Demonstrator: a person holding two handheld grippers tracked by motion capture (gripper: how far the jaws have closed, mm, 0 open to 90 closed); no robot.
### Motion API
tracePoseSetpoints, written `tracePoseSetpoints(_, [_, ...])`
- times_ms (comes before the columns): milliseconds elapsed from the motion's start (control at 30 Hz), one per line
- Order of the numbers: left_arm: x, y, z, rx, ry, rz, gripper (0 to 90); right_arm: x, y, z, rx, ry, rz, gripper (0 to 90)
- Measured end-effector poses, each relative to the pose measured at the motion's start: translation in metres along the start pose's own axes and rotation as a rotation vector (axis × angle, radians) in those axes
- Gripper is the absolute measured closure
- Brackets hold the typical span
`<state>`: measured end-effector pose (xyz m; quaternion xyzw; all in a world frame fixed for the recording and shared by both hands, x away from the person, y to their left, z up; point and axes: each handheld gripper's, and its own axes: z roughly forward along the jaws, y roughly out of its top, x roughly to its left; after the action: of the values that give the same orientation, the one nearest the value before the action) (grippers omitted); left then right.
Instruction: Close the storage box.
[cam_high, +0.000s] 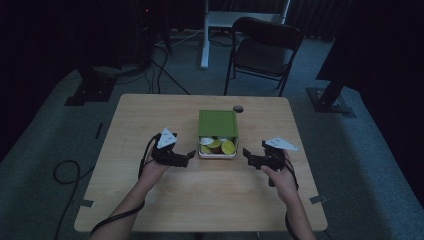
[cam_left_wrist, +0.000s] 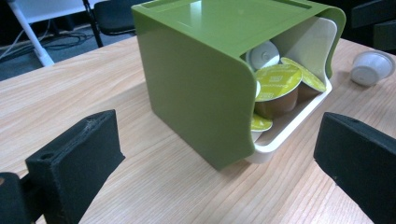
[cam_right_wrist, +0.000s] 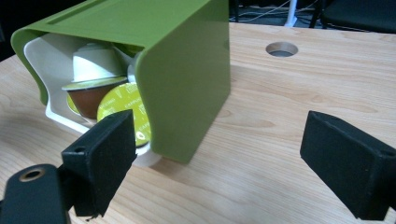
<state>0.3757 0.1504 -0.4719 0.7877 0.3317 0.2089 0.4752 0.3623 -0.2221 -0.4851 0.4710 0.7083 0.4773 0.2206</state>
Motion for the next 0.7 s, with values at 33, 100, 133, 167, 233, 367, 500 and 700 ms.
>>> tracePoseSetpoints(33, [0.001,-0.001,-0.001,0.004,0.006,0.004,0.8,-0.001,-0.001,-0.002,-0.001,-0.002,-0.001,10.3])
tracePoseSetpoints(100, [0.003,-0.002,-0.004,0.004,0.010,-0.002,0.8,-0.003,-0.002,-0.006,-0.002,-0.010,-0.005,10.3])
tracePoseSetpoints(133, [0.004,-0.003,-0.005,0.004,0.015,-0.003,0.7,-0.005,-0.002,-0.009,-0.005,-0.014,-0.004,10.3])
tracePoseSetpoints(167, [0.005,-0.004,-0.007,0.005,0.017,-0.002,0.8,-0.005,-0.003,-0.011,-0.006,-0.016,0.000,10.3])
tracePoseSetpoints(233, [0.008,-0.007,-0.010,0.008,0.019,-0.006,0.7,-0.009,-0.004,-0.016,-0.009,-0.023,-0.002,10.3])
tracePoseSetpoints(367, [0.013,-0.014,-0.015,0.021,0.035,-0.004,0.8,-0.015,-0.009,-0.024,-0.003,-0.042,-0.008,10.3])
tracePoseSetpoints(500, [0.019,-0.020,-0.021,0.031,0.051,-0.011,0.8,-0.021,-0.014,-0.031,0.007,-0.068,-0.014,10.3])
tracePoseSetpoints(700, [0.026,-0.029,-0.029,0.040,0.068,-0.021,0.8,-0.028,-0.019,-0.041,-0.003,-0.092,0.005,10.3])
